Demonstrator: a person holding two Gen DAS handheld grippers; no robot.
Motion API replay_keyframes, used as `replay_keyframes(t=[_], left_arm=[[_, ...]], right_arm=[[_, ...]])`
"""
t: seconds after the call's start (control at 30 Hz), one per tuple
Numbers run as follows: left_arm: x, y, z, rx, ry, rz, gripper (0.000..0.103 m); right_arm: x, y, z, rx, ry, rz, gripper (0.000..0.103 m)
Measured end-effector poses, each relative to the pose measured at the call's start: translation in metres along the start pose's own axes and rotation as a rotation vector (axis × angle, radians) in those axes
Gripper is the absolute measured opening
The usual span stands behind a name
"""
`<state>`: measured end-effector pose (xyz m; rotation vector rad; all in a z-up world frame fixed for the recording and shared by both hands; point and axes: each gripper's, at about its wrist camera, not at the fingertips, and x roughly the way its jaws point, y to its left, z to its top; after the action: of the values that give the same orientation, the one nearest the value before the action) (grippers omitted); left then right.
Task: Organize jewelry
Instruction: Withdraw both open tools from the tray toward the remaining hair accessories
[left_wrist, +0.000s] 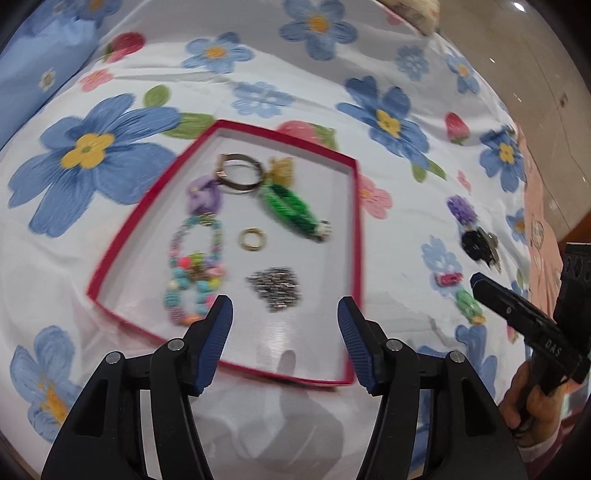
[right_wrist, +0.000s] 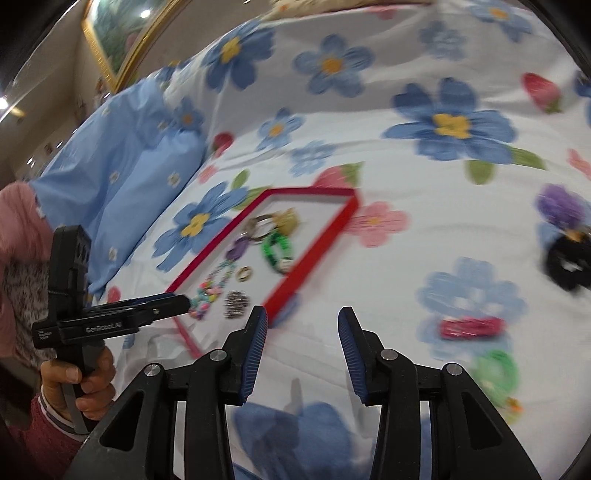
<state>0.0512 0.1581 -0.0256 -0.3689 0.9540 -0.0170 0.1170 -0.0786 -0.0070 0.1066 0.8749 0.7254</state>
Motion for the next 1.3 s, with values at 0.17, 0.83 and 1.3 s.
replay_keyframes(t=[0.17,0.83,1.3], left_arm=[[0.005,-0.032,0.0,0.059,0.011,-0.026,0.058],[0.036,-0.126,-0.002,0.267,0.079,-0.071,0.058],[0.074,-0.161,0.006,0.385,0.133,-0.08,0.058]], right_arm=[[-0.032,-0.04,-0.01,0.071,-0.042,-0.069,0.042],[-0.08,-0.12,-0.045,0.207,-0.059,-0.182,0.042],[-0.053,-0.129,-0.043,0.19,0.029,-0.175,0.037]])
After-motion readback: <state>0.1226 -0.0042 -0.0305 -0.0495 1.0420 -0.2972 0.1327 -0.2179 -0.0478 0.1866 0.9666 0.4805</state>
